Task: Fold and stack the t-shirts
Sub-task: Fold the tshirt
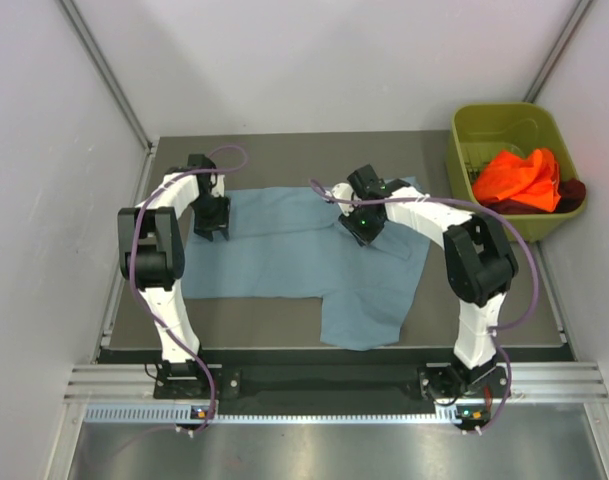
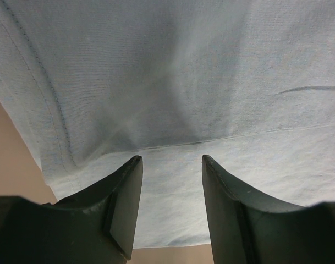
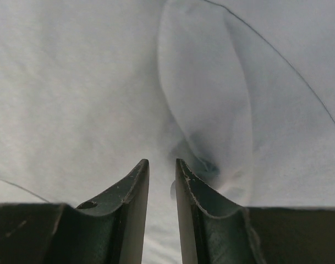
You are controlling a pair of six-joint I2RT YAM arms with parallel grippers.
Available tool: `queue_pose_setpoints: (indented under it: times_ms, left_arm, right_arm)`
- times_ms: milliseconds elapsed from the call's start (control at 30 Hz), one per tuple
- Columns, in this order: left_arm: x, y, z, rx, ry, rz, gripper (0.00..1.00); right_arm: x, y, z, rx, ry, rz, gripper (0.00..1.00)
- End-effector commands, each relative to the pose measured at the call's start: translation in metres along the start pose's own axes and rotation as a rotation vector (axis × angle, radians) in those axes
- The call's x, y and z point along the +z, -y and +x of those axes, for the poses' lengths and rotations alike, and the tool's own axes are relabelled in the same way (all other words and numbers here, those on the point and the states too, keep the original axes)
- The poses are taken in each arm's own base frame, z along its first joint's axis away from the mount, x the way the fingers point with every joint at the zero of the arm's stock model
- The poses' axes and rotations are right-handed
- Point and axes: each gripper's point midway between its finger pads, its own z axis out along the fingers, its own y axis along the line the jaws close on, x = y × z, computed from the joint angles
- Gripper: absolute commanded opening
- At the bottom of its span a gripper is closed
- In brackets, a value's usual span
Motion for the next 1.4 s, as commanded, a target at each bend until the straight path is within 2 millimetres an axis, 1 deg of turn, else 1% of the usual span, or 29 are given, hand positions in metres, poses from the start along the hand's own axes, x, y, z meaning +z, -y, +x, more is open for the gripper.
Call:
queue_pose_setpoints:
  times_ms: [0, 133, 233, 367, 667, 767, 833, 900, 933, 967, 1067, 1200, 1267, 1367]
  left_arm:
    - [-0.019, -0.003, -0.009, 0.002, 0.061, -0.014, 0.52]
    - [-0.018, -0.002, -0.009, 0.002, 0.059, -0.012, 0.52]
    - [-0.017, -0.002, -0.009, -0.001, 0.058, -0.009, 0.52]
    - [-0.015, -0.002, -0.01, -0.003, 0.054, -0.008, 0.52]
    - [-0.014, -0.001, -0.007, 0.0, 0.045, -0.006, 0.52]
    - [-0.014, -0.002, -0.007, 0.0, 0.045, -0.006, 0.52]
    - [-0.014, -0.002, -0.007, -0.002, 0.045, -0.008, 0.52]
    - [-0.014, -0.002, -0.008, -0.002, 0.047, -0.008, 0.52]
    - [-0.014, -0.002, -0.008, -0.003, 0.048, -0.008, 0.52]
    - [-0.014, -0.002, -0.008, -0.002, 0.048, -0.008, 0.52]
    - [-0.014, -0.002, -0.008, -0.003, 0.048, -0.006, 0.52]
    - [-0.014, -0.001, -0.009, -0.004, 0.05, -0.005, 0.52]
    - [-0.014, -0.001, -0.009, -0.004, 0.05, -0.003, 0.52]
    - [-0.014, -0.001, -0.009, -0.003, 0.048, -0.002, 0.52]
  right_arm:
    - [-0.008, 0.024, -0.015, 0.012, 0.037, 0.061, 0.27]
    - [-0.01, 0.039, -0.014, 0.032, 0.039, 0.098, 0.26]
    - [-0.009, 0.044, -0.013, 0.039, 0.035, 0.104, 0.27]
    - [-0.006, 0.043, -0.013, 0.044, 0.034, 0.099, 0.28]
    - [0.01, 0.038, -0.005, 0.067, 0.004, 0.069, 0.32]
    - [0.012, 0.042, -0.006, 0.066, 0.003, 0.085, 0.32]
    - [0.013, 0.044, -0.007, 0.068, 0.003, 0.093, 0.29]
    - [0.012, 0.045, -0.01, 0.066, 0.01, 0.099, 0.23]
    - [0.011, 0.046, -0.009, 0.069, 0.009, 0.106, 0.17]
    - [0.011, 0.047, -0.01, 0.067, 0.01, 0.112, 0.15]
    - [0.011, 0.05, -0.01, 0.07, 0.01, 0.126, 0.1]
    - [0.01, 0.05, -0.01, 0.075, 0.011, 0.126, 0.06]
    - [0.004, 0.05, -0.013, 0.077, 0.022, 0.129, 0.03]
    - [-0.017, 0.04, -0.023, 0.083, 0.047, 0.078, 0.02]
